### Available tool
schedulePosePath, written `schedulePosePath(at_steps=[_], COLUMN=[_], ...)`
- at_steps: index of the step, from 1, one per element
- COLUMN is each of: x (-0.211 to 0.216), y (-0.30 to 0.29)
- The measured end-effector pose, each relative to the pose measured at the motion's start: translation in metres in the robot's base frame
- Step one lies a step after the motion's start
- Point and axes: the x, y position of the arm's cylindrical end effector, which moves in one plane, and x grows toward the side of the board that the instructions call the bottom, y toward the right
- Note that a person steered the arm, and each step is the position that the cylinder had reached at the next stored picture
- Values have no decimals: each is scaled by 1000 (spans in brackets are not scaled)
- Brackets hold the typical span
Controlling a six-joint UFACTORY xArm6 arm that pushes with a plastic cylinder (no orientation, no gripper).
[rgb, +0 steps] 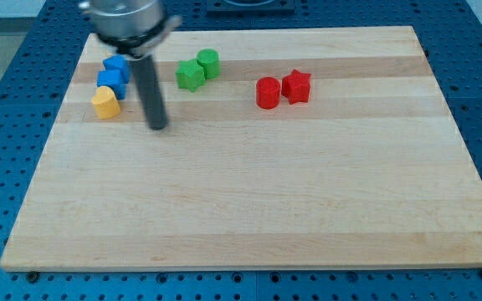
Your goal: Move the yellow hexagon right a bit
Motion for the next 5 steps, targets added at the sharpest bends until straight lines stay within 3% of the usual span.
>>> schedulePosePath(at_steps=[1, 2, 3, 5], x=[-20, -44, -62, -153], y=[-91, -132, -135, -87])
